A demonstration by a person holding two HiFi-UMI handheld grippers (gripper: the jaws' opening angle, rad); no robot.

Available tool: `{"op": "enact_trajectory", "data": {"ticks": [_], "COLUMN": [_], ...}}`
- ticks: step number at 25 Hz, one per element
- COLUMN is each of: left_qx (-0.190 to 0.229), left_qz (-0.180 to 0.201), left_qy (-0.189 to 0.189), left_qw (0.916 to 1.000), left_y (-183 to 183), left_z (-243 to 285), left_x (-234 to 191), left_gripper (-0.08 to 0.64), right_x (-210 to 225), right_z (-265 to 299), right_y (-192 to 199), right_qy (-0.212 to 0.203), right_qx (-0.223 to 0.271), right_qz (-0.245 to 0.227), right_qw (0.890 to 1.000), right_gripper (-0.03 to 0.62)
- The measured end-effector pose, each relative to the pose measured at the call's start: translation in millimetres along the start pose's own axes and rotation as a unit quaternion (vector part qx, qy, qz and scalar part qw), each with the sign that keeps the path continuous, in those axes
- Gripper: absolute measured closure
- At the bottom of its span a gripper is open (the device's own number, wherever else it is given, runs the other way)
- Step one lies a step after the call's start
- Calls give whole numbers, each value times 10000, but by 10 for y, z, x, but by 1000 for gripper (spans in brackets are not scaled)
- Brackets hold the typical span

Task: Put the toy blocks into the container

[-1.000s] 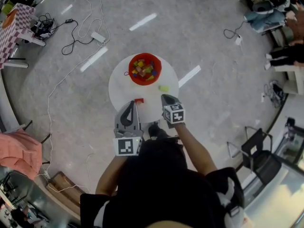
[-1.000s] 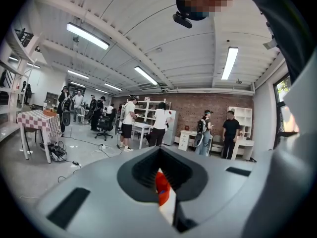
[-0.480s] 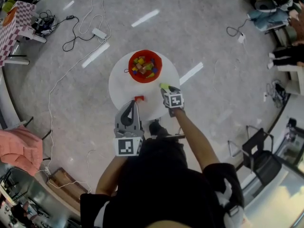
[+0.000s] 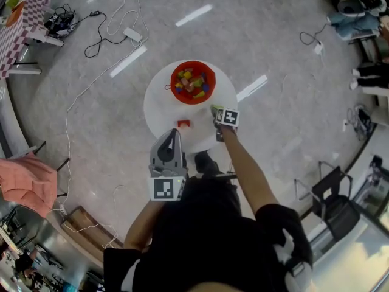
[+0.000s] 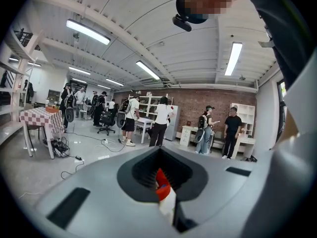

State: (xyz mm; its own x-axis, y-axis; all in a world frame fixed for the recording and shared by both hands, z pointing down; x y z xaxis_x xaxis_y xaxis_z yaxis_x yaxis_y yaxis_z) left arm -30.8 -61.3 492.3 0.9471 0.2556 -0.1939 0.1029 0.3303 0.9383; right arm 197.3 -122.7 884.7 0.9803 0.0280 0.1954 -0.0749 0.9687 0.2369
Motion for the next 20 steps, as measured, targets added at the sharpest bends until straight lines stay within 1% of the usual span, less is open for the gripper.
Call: {"op": "enact_trajectory", "data": {"ticks": [4, 8, 10, 12, 13, 16, 19, 20], "left_qx": [-56, -64, -69, -67, -49, -23, 58, 51], "left_qz": [35, 24, -45, -8, 16, -15, -89, -87], "left_qy": [0, -23, -58, -62, -54, -56, -88, -90], "left_qw": [10000, 10000, 9999, 10000, 10000, 10000, 9999, 9999], "left_y": [7, 20, 23, 22, 19, 22, -4, -1], "left_z": [30, 56, 58, 47, 43, 33, 25, 14], "left_x": [-46, -101, -121, -139, -146, -164, -173, -178], "left_gripper": [569, 569, 569, 569, 569, 569, 569, 569], "right_x": [-13, -220, -267, -318, -348, -387, -395, -379], "right_z": [98, 125, 140, 141, 140, 111, -99, -206], "right_y": [-18, -23, 22, 83, 87, 39, 89, 61], "right_qy": [158, 130, 214, 181, 102, -76, -70, -15], "right_qx": [-67, -224, -352, -455, -433, -221, -266, -140], "right_qz": [130, 186, 200, 178, 143, -21, -137, -258], "right_qw": [9998, 9995, 9989, 9986, 9989, 9997, 9995, 9996], "right_gripper": [279, 281, 281, 289, 322, 324, 324, 324]}}
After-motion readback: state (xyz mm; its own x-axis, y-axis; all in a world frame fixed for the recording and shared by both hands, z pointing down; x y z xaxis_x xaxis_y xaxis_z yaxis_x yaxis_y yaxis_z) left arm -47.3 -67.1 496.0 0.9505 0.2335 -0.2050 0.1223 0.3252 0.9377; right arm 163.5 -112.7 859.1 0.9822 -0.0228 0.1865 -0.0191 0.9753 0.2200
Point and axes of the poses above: the fingertips, and each gripper's own axes: z forward along the fingers, x to its right, y out of its underside, the point moved 2 cm from there along -z, backward along the fingers, and after that the axes turned 2 degrees about -x, right-handed, at the moved point
